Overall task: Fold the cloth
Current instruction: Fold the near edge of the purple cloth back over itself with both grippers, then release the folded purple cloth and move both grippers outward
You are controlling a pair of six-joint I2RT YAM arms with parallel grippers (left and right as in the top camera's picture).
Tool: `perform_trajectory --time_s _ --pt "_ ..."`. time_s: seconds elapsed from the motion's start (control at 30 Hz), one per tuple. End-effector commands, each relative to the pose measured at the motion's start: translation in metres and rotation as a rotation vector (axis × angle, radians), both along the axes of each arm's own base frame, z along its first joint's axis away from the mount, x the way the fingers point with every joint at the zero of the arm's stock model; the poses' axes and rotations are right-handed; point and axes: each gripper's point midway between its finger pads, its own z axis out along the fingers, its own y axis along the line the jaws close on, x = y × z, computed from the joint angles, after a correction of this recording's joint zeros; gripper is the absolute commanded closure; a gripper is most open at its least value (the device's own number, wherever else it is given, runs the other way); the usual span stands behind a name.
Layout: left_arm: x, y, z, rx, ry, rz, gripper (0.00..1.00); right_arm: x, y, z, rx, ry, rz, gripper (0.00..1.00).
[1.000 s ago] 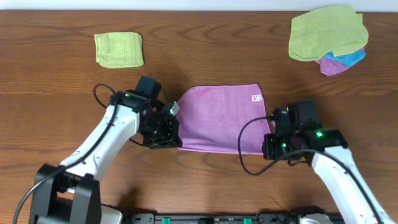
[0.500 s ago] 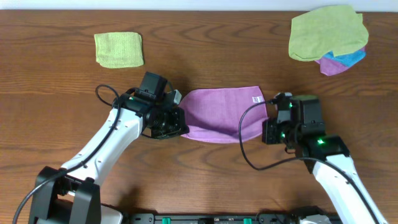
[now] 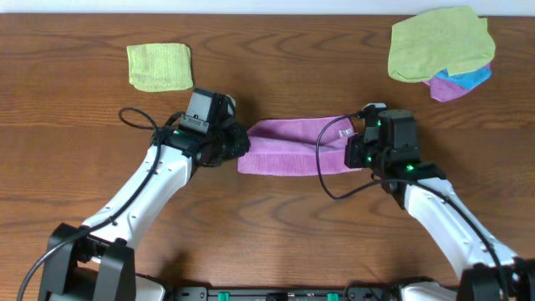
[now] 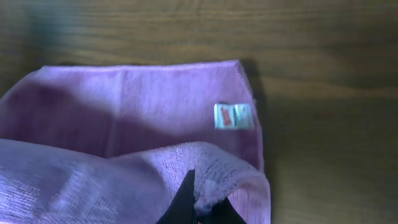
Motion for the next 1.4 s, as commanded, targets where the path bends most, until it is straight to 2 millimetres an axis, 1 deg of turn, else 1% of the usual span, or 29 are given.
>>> perform_trajectory --time_s 0.0,0.17,0.27,0.4,0.53,0.73,0.8,0.93,1.07,1.13,1.17,1.2,1.23,1.3,1.37 --pt "0.012 0.006 -0.016 0.031 0.010 0.059 0.94 0.009 -0.002 -0.004 -0.030 -0.022 -0.010 0.98" --pt "0.028 0.011 -0.031 0.015 0.017 0.112 0.94 0.024 0.001 -0.008 -0.032 -0.056 -0.002 0.98" --pt "0.039 0.021 -0.036 0.013 0.008 0.143 0.95 0.034 0.000 -0.015 -0.042 -0.064 -0.012 0.98" --pt "0.052 0.029 -0.040 0.001 -0.012 0.173 0.94 0.047 -0.003 -0.019 -0.061 -0.077 -0.031 0.99" --pt "0.063 0.028 -0.043 -0.022 -0.031 0.189 0.94 0.060 0.000 -0.023 -0.077 -0.081 -0.013 0.99" --pt "0.067 0.025 -0.057 -0.032 -0.017 0.191 0.95 0.076 0.002 -0.028 -0.093 -0.077 0.004 0.98" --pt "0.067 0.024 -0.062 -0.037 -0.009 0.188 0.94 0.078 0.002 -0.031 -0.097 -0.070 0.005 0.98" --pt "0.067 0.025 -0.069 -0.030 0.002 0.190 0.94 0.072 -0.003 -0.038 -0.128 -0.037 -0.003 0.99" --pt "0.069 0.030 -0.070 -0.022 -0.003 0.198 0.94 0.064 -0.007 -0.045 -0.156 0.007 -0.003 0.94" --pt "0.070 0.032 -0.070 -0.019 -0.003 0.202 0.92 0.061 -0.008 -0.048 -0.160 0.024 -0.003 0.90" --pt "0.070 0.033 -0.070 -0.016 -0.007 0.195 0.88 0.060 -0.009 -0.049 -0.163 0.029 -0.004 0.87" --pt "0.070 0.032 -0.070 -0.013 -0.013 0.185 0.78 0.059 -0.009 -0.049 -0.165 0.032 -0.004 0.80" --pt "0.070 0.032 -0.070 -0.011 -0.014 0.182 0.71 0.058 -0.009 -0.049 -0.165 0.035 -0.004 0.72" --pt "0.069 0.032 -0.070 -0.006 -0.018 0.172 0.66 0.058 -0.010 -0.050 -0.168 0.036 -0.006 0.64" --pt "0.069 0.031 -0.069 -0.010 -0.018 0.164 0.62 0.059 -0.010 -0.048 -0.167 0.031 -0.007 0.62"
